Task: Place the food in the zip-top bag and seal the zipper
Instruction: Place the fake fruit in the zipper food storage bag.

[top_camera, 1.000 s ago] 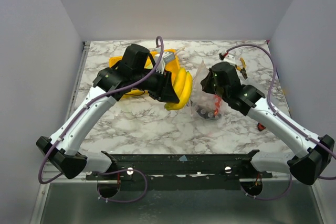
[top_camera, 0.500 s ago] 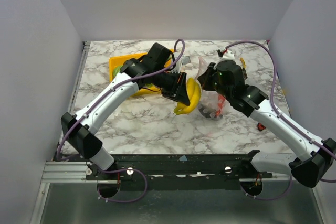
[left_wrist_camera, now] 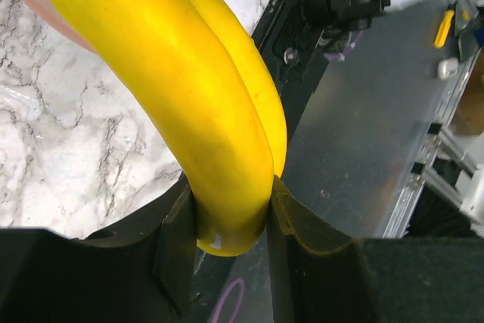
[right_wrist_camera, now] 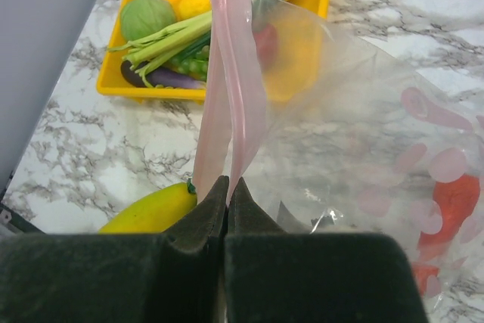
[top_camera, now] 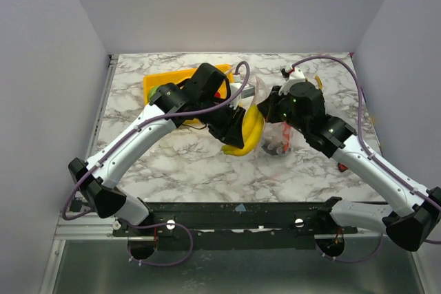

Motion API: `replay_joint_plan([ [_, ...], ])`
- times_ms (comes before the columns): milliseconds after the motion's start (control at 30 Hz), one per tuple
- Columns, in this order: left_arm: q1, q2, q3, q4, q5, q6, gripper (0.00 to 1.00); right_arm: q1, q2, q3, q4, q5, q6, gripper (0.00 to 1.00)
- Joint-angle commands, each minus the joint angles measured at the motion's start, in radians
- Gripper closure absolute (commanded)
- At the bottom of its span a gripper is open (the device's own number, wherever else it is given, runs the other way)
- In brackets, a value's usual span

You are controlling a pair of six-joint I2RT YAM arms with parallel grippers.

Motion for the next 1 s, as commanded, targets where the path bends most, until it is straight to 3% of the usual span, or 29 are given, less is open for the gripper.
replay_joint_plan([
  [0, -0.004, 0.012, 0.025, -0.087, 0.035, 0.166, 1.0, 0.0, -0.047, -0.014, 0.058, -0.129, -0.085, 0.99],
  [200, 0.013, 0.129, 0.108, -0.157, 0.01, 0.092, 1.0, 0.0, -0.082, -0.023, 0.078, -0.251, -0.124, 0.99],
  [300, 0.048, 0.116, 0.045, -0.074, 0.092, -0.02, 1.0, 0.0, -0.095, -0.028, 0.074, -0.31, -0.139, 1.0],
  [400, 0.096, 0.086, -0.03, 0.06, 0.191, -0.189, 1.0, 0.0, -0.102, -0.038, 0.07, -0.341, -0.15, 0.99],
  [600, 0.138, 0.027, -0.102, 0.269, 0.187, -0.464, 1.0, 0.002, -0.102, -0.067, 0.093, -0.386, -0.098, 0.99],
  [800, 0.139, -0.062, -0.332, 0.746, 0.217, -0.959, 1.0, 0.014, -0.096, -0.07, 0.103, -0.366, -0.017, 0.99],
  [967, 0.138, -0.021, -0.231, 0.593, 0.08, -0.913, 1.0, 0.015, -0.089, -0.035, 0.071, -0.342, 0.047, 0.99],
])
